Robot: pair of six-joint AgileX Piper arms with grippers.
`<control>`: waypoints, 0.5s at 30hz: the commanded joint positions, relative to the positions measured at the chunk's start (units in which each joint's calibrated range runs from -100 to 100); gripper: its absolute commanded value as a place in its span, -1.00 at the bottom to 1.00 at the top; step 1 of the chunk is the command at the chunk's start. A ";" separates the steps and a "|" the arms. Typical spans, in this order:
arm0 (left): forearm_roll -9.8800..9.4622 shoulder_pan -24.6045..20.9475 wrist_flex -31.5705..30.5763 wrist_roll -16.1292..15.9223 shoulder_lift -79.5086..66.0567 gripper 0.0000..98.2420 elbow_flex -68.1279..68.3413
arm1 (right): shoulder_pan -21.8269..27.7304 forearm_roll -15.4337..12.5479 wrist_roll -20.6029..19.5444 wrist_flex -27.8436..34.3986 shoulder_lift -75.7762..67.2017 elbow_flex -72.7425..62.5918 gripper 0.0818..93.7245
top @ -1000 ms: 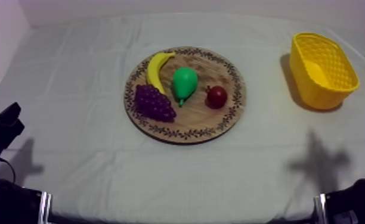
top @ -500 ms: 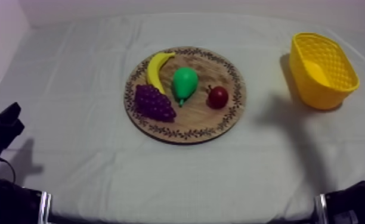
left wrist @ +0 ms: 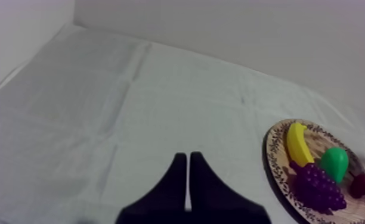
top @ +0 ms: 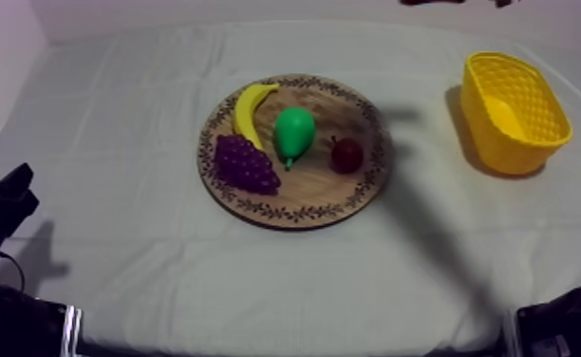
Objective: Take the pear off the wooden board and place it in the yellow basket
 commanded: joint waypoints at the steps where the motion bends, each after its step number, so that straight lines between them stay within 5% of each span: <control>1: 0.00 -0.01 -0.01 0.01 0.00 -1.00 0.03 | -1.18 0.03 -2.06 0.00 5.31 -1.75 -0.99; 12: 0.00 -0.01 -0.01 0.01 0.00 -1.00 0.03 | -4.09 1.15 -6.40 2.68 19.06 -11.24 -0.98; 15: 0.00 -0.01 -0.01 0.01 0.00 -1.00 0.03 | -4.06 0.62 -6.67 2.91 21.01 -12.54 -0.68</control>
